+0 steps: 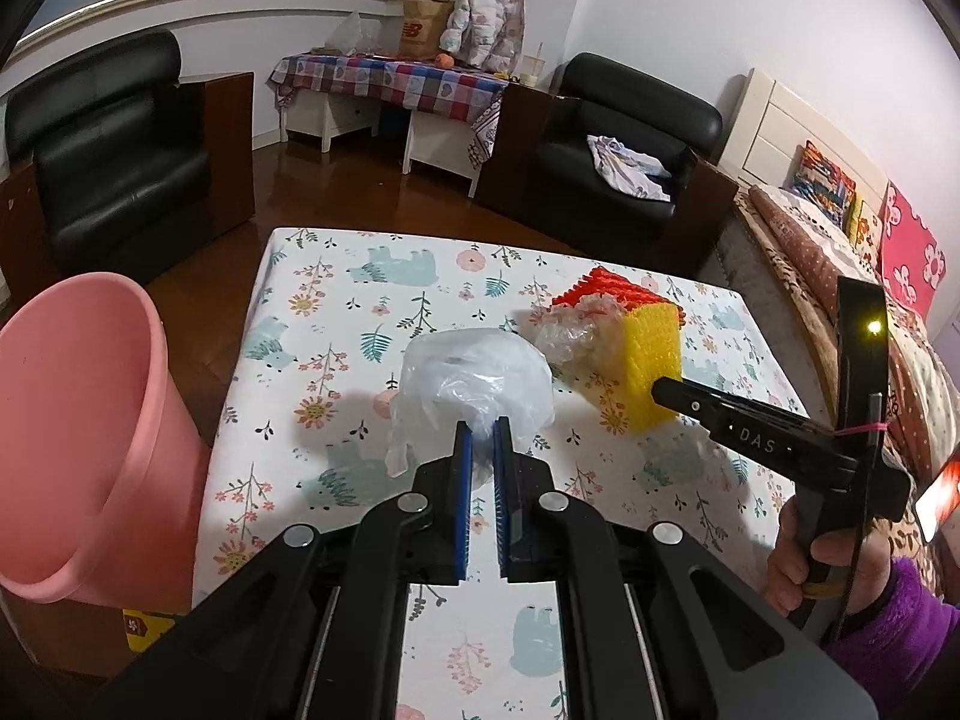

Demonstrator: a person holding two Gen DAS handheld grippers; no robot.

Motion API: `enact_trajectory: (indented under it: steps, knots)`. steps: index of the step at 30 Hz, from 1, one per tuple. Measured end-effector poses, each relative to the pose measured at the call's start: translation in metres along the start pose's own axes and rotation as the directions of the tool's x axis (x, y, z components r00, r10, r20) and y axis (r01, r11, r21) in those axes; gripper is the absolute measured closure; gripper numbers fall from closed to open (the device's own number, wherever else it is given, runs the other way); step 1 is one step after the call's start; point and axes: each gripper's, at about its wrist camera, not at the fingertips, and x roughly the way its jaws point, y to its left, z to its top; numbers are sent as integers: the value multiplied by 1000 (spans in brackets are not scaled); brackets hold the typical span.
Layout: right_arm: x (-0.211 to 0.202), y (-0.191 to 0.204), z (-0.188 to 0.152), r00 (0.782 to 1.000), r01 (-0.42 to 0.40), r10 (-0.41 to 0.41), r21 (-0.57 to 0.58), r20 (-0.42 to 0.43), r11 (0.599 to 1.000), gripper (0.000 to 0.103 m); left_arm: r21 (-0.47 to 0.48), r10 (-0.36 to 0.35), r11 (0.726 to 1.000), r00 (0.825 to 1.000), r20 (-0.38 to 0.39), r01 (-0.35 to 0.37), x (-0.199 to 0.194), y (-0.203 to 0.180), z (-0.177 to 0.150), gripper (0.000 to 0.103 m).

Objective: Collect trash
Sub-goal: 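Lift the white bag and yellow foam mesh toward the pink bin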

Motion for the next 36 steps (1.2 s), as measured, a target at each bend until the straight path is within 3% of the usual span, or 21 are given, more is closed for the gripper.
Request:
enact_trajectory:
  steps: [9, 15, 25, 30, 36]
  knots:
    - [-36, -5, -17, 1000, 9, -12, 117, 20, 993, 92, 15, -70, 997, 998, -4, 70, -1, 2, 1, 97]
    - [-57, 24, -26, 999, 43, -45, 110, 21, 993, 92, 22, -127, 992, 992, 0, 127, -9, 12, -3, 97]
    - [-61, 128, -29, 998, 22, -23, 18, 53, 1000, 92, 67, -163, 985, 982, 93, 157, -46, 48, 0, 97]
    - [-61, 164, -27, 998, 22, -21, -13, 54, 1000, 92, 68, -151, 987, 982, 115, 144, -65, 77, 1, 97]
    - [-59, 204, -19, 997, -45, 48, -49, 67, 998, 92, 32, -96, 995, 980, 173, 92, -98, 109, 3, 97]
